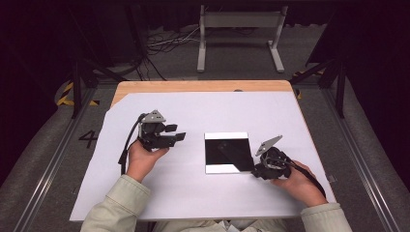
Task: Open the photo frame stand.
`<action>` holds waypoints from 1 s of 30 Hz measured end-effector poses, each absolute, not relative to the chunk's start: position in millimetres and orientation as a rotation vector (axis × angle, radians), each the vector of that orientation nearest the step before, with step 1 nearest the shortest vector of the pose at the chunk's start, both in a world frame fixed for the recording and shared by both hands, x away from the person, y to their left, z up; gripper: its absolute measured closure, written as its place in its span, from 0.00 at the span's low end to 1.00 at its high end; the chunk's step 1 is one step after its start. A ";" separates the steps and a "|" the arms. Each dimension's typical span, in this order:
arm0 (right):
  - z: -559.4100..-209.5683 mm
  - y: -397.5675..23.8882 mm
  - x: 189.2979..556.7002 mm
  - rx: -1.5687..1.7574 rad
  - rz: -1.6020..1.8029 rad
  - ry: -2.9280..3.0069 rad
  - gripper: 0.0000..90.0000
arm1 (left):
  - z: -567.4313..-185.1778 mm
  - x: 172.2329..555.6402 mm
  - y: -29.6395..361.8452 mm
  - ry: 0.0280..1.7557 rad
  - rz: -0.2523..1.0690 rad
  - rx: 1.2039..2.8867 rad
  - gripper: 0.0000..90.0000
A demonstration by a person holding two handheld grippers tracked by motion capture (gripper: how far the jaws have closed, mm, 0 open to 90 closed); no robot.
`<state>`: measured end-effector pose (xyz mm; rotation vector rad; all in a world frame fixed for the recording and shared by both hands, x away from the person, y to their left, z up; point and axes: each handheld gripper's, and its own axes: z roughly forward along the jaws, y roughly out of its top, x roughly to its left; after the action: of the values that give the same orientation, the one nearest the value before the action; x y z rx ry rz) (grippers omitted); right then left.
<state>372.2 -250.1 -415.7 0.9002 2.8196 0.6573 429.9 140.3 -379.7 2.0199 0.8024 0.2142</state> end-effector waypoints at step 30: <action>-387.3 -257.9 364.5 0.827 0.842 2.723 1.00 | -385.5 432.0 134.5 0.790 0.199 2.064 0.52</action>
<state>364.5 -257.9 -387.3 0.8274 2.7234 0.8415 432.0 134.5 -385.5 2.0638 0.7899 0.1986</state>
